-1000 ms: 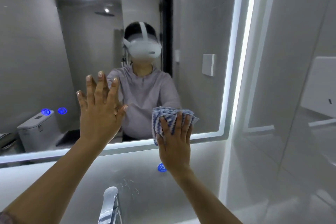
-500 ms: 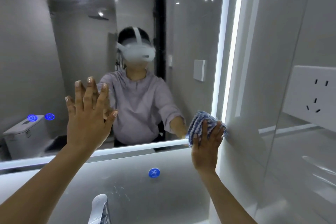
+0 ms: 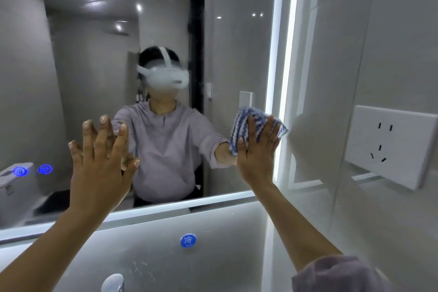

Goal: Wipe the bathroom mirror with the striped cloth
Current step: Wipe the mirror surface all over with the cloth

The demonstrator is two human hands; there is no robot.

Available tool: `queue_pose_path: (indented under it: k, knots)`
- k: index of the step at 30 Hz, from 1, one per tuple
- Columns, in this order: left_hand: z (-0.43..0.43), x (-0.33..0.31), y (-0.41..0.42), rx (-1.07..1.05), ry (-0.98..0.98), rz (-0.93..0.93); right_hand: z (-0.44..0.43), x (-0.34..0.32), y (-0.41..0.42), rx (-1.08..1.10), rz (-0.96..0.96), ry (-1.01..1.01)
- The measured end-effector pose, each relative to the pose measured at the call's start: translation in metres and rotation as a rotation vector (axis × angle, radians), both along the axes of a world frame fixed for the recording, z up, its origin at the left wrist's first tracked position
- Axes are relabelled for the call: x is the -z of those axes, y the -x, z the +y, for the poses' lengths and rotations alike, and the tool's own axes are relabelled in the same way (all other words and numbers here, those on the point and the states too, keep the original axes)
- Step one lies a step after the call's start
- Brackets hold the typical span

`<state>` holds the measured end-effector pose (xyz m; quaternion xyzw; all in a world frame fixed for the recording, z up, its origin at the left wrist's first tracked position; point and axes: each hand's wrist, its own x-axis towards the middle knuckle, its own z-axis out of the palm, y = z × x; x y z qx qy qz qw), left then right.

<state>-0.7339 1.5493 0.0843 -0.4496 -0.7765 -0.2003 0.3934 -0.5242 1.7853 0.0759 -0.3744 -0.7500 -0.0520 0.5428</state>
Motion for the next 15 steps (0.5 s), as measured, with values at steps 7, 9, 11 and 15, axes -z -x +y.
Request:
queue_pose_path:
  k: [7, 9, 11, 15]
  knots:
    - [0.0, 0.0, 0.002, -0.011, 0.008, 0.0, 0.011, -0.071, 0.003, 0.028, 0.059, -0.048]
    - [0.0, 0.0, 0.002, -0.015, 0.001, -0.002, 0.009, -0.067, 0.001, -0.001, 0.073, -0.076]
    - [0.0, -0.001, 0.002, -0.019, 0.009, 0.009, 0.006, -0.047, 0.0, -0.028, 0.041, -0.116]
    - [0.001, 0.0, 0.001, -0.016, -0.009, 0.014, 0.001, 0.018, -0.004, -0.069, -0.1, -0.105]
